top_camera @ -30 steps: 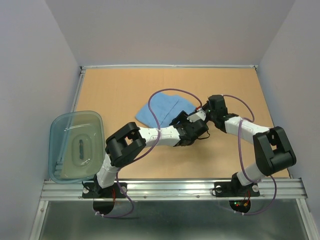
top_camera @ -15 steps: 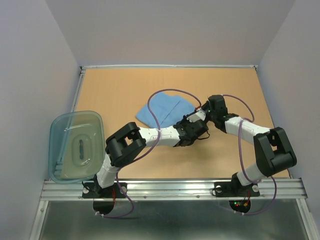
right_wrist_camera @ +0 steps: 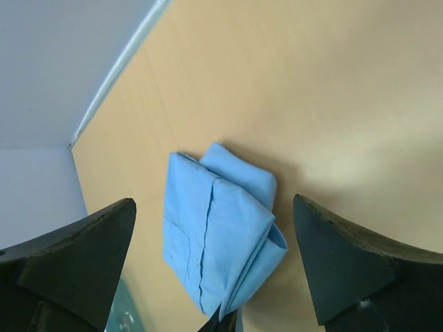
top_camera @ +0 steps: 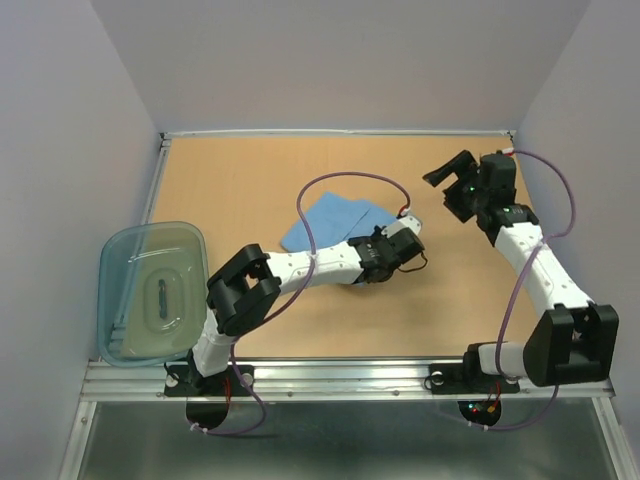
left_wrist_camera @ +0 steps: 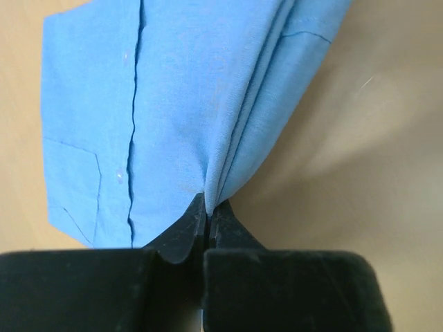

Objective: Fold and stack the long sleeve shirts
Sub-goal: Fold the shirt

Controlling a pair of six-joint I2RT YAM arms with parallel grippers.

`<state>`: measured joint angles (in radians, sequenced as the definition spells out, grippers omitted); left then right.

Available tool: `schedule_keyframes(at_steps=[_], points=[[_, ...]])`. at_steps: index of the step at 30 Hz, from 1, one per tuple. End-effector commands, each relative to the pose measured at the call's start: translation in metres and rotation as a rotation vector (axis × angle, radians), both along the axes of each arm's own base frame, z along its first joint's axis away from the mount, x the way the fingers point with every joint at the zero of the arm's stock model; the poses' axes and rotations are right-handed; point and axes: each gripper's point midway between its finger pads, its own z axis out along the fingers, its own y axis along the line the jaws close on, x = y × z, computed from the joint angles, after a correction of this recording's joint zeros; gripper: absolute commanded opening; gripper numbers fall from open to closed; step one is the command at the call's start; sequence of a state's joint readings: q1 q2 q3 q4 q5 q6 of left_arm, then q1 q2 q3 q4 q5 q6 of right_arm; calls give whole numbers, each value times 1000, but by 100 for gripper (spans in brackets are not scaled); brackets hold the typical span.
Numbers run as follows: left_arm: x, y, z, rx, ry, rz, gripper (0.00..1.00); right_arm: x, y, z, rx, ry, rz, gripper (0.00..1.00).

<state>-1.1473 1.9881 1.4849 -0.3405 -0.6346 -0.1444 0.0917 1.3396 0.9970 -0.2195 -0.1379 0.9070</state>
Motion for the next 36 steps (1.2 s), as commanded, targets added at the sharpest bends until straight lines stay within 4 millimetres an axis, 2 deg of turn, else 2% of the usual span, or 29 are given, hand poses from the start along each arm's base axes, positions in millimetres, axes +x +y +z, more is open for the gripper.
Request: schedule_keyframes(at_steps=[1, 2, 3, 4, 5, 6, 7, 8, 9, 10, 12, 13, 14, 16, 19, 20, 21, 22, 23, 24, 25, 27, 28, 30, 31, 32, 33, 35, 36], points=[[3, -20, 54, -153, 61, -15, 0, -13, -30, 58, -179, -93, -16, 100], [2, -22, 53, -175, 116, -26, 0, -20, -38, 72, -216, -126, -44, 100], [5, -30, 68, -218, 122, -38, 0, -27, -43, 78, -232, -134, -62, 100], [6, -35, 73, -237, 138, -48, 0, -31, -53, 85, -263, -148, -105, 100], [2, -37, 77, -249, 175, -61, 0, -41, -57, 102, -270, -195, -130, 100], [6, -40, 85, -266, 182, -62, 0, -47, -62, 107, -285, -208, -151, 100], [10, -51, 108, -319, 171, -80, 0, -51, -66, 112, -295, -221, -169, 100], [12, -56, 117, -341, 177, -93, 0, -56, -74, 120, -322, -239, -206, 100], [12, -67, 146, -411, 183, -128, 0, -66, -79, 130, -328, -266, -227, 100], [7, -80, 154, -457, 231, -178, 0, -71, -87, 135, -344, -281, -272, 100], [3, -93, 180, -533, 273, -232, 0, -81, -96, 148, -355, -315, -321, 100], [10, -100, 212, -626, 259, -240, 0, -91, -101, 161, -353, -356, -349, 100], [-3, -109, 225, -694, 332, -314, 0, -96, -106, 172, -362, -381, -378, 100], [-5, -106, 250, -850, 452, -356, 0, -106, -111, 188, -378, -423, -399, 100], [-2, -87, 251, -1009, 561, -360, 0, -113, -111, 205, -388, -458, -395, 100], [16, -77, 264, -1126, 554, -356, 0, -113, -110, 207, -386, -461, -387, 100], [22, -68, 259, -1155, 558, -334, 0, -112, -107, 206, -381, -460, -371, 100], [24, -51, 230, -1152, 596, -267, 0, -111, -104, 202, -379, -454, -355, 100], [30, -42, 219, -1163, 609, -232, 0, -109, -98, 198, -368, -448, -325, 100], [48, -28, 216, -1208, 585, -202, 0, -107, -96, 193, -366, -436, -310, 100], [48, -17, 184, -1193, 621, -149, 0, -104, -93, 183, -363, -416, -294, 100], [63, 1, 162, -1210, 608, -118, 1, -99, -85, 170, -353, -390, -247, 100], [64, 10, 129, -1181, 645, -66, 1, -98, -83, 160, -353, -370, -229, 100], [70, 23, 97, -1157, 677, -21, 1, -93, -75, 146, -350, -338, -176, 100], [76, 39, 74, -1142, 693, 32, 1, -92, -72, 141, -350, -330, -156, 100], [78, 45, 55, -1129, 720, 63, 1, -91, -69, 137, -350, -322, -138, 100], [79, 51, 44, -1123, 731, 81, 1, -90, -65, 127, -347, -301, -109, 100], [88, 72, 21, -1112, 733, 146, 2, -89, -59, 120, -349, -291, -67, 100], [92, 79, 17, -1114, 730, 167, 1, -89, -58, 117, -350, -283, -55, 100]])
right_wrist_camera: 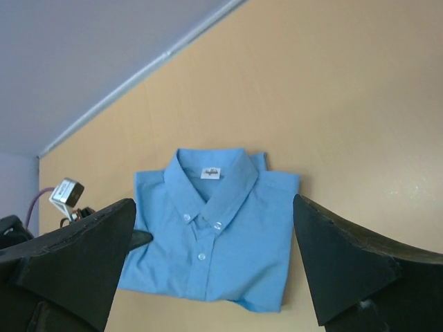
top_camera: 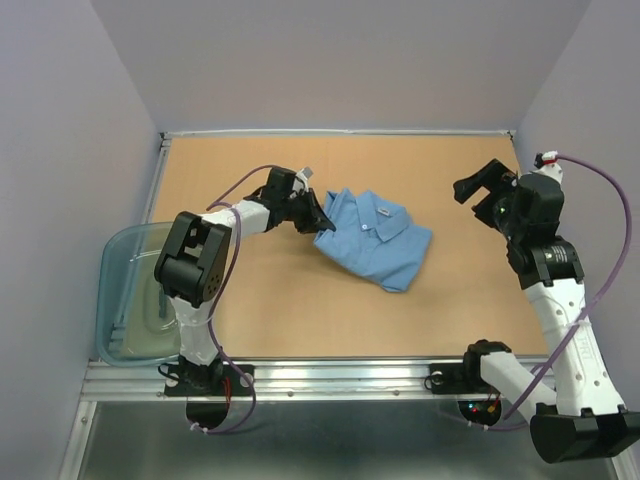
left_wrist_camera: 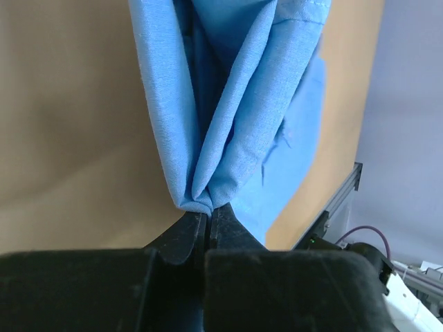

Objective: Fold and stack the long sleeve shirts
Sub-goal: Fold the shirt

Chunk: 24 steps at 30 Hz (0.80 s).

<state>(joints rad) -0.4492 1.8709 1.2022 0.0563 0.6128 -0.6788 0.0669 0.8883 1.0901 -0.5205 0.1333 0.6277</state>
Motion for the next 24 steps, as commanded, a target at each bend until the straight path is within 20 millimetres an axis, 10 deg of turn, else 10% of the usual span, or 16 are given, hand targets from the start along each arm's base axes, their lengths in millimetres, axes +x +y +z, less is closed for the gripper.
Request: schedule_keyframes(at_steps=[1, 7, 16, 24], points=[[13, 17, -1, -53, -38, 7, 2, 0, 17, -9, -13, 14, 109, 100], [14, 44, -2, -42, -30, 103, 6, 5, 43, -38, 6, 102, 271, 100], [-16, 103, -11, 83, -49, 293, 48, 9, 68, -92, 24, 250, 403, 98], [-31, 135, 12, 254, -150, 301, 62, 36, 88, -138, 78, 347, 460, 88]])
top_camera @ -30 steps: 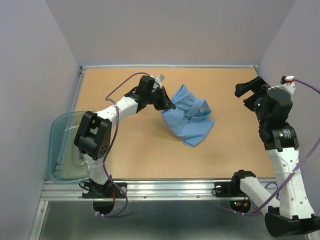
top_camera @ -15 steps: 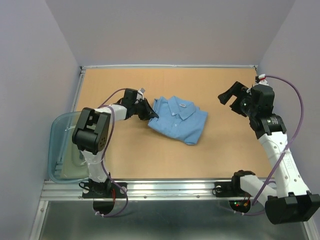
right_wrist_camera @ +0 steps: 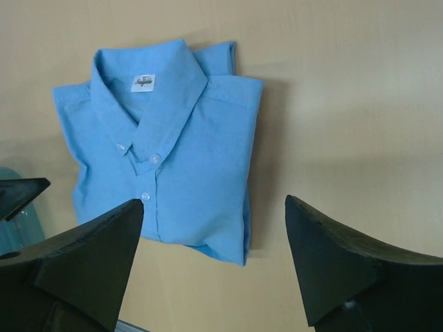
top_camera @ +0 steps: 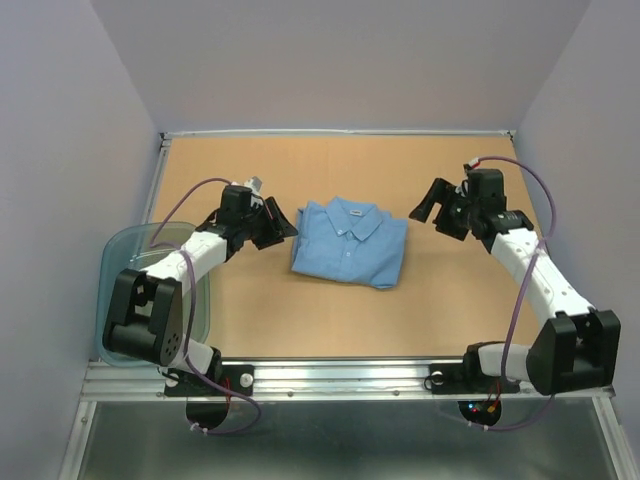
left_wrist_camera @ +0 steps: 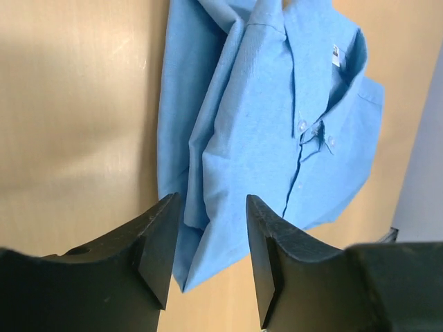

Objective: Fold and stack the long sleeve shirts
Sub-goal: Fold the shirt

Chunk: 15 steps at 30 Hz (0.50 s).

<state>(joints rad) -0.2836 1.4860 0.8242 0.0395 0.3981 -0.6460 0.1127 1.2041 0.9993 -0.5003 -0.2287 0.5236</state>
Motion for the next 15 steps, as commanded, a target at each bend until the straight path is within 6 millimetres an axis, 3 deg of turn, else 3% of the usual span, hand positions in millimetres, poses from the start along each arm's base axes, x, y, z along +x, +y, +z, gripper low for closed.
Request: schedule_keyframes(at_steps=[1, 2, 6, 7, 8, 15], points=[[0, 18, 22, 122, -87, -7, 62, 21, 12, -12, 44, -28, 32, 85], [1, 19, 26, 134, -103, -17, 63, 28, 13, -25, 45, 3, 25, 83], [16, 8, 31, 184, -154, -97, 64, 54, 20, -46, 74, 23, 23, 71], [25, 3, 40, 182, -179, -106, 64, 58, 22, -48, 83, 18, 28, 68], [31, 0, 30, 196, -160, -113, 64, 64, 24, -56, 91, 27, 27, 66], [69, -26, 22, 217, -156, -134, 64, 79, 32, -79, 115, 61, 51, 66]])
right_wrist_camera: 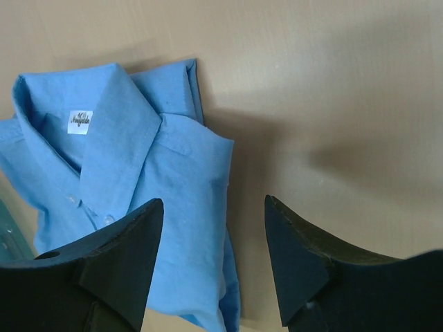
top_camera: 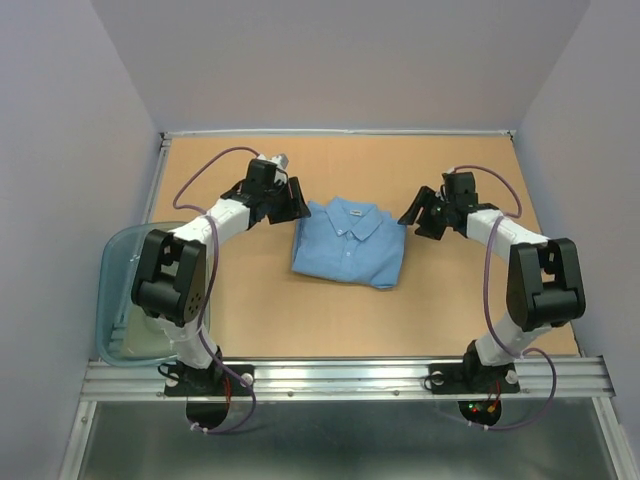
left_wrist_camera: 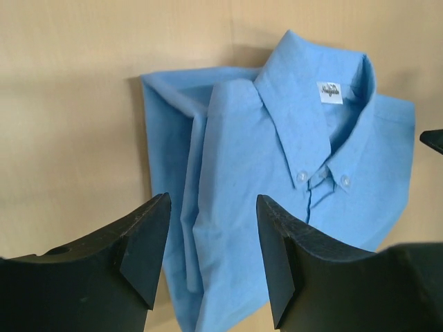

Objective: Fold and stack the long sleeve shirts
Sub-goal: Fold the shirt

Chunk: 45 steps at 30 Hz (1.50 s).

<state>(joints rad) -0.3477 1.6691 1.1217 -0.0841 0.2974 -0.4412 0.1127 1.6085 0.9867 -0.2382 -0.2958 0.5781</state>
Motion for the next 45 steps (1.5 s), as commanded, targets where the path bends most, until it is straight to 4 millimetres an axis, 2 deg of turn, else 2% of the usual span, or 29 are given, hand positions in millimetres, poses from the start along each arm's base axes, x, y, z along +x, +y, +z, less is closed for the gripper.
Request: schedule_keyframes(at_steps=[1, 5, 9, 16, 18, 27, 31, 33, 35, 36, 39, 45], points=[[20, -5, 4, 40, -33, -1, 64, 29, 14, 18, 58, -107, 34, 66], [29, -4, -4, 60, -25, 17, 64, 33, 19, 6, 72, -89, 55, 65], [32, -8, -10, 52, -13, 8, 64, 38, 24, 1, 91, -96, 85, 59], [33, -9, -24, 53, 8, 10, 64, 46, 32, 2, 112, -120, 127, 37], [33, -11, -31, 47, 20, 9, 64, 48, 34, 4, 114, -134, 151, 36], [34, -17, -51, 8, 63, 18, 58, 51, 43, 9, 106, -170, 219, 17], [30, -19, -57, -9, 64, 15, 51, 51, 56, 13, 94, -205, 288, 3], [27, -19, -59, -20, 67, 11, 40, 53, 62, 19, 82, -232, 320, 1], [24, -19, -61, -28, 72, 15, 39, 57, 70, 27, 77, -263, 350, 1], [23, -19, -61, -32, 71, 14, 30, 58, 73, 30, 71, -279, 368, 1], [20, -15, -62, -44, 75, 25, 9, 62, 81, 38, 61, -312, 400, 1], [13, -7, -60, -96, 68, 58, 8, 65, 100, 56, 69, -402, 483, 1]])
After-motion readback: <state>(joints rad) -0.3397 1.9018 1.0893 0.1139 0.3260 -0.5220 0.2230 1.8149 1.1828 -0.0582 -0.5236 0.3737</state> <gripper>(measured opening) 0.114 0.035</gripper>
